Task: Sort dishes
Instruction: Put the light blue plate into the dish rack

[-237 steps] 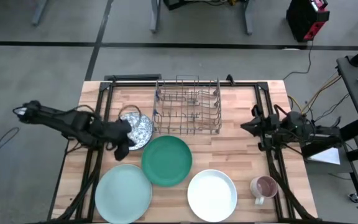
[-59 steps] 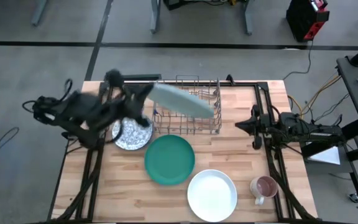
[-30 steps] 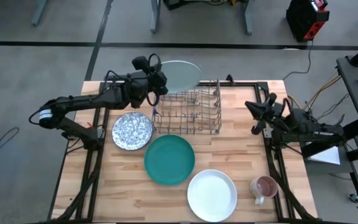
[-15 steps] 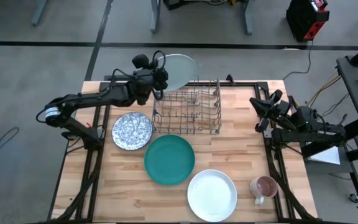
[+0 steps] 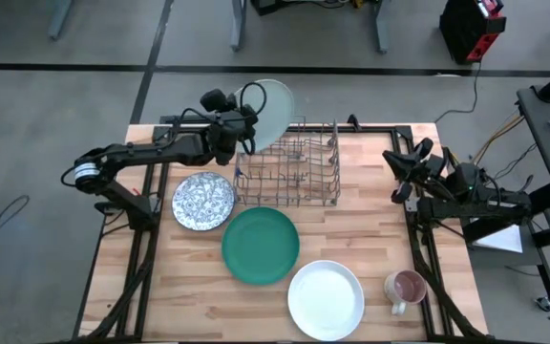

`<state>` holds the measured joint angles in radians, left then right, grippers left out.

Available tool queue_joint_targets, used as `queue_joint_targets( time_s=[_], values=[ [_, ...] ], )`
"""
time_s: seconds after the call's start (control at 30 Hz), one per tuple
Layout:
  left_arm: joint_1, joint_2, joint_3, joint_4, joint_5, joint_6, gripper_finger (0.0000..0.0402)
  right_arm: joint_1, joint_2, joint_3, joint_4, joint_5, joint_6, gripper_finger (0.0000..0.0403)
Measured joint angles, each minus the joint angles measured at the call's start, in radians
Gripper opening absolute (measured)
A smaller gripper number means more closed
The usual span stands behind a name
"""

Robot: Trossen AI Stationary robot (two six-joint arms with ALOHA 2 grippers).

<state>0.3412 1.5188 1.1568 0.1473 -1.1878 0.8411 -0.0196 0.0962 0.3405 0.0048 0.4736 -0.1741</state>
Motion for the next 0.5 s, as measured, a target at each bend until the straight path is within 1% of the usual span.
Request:
queue_joint_targets(
  time_s=[0.5],
  values=[
    [-0.003, 0.000, -0.001, -0.069, -0.009, -0.076, 0.0000, 0.000, 0.032, -0.001, 0.000, 0.000, -0.003, 0.0011]
  ],
)
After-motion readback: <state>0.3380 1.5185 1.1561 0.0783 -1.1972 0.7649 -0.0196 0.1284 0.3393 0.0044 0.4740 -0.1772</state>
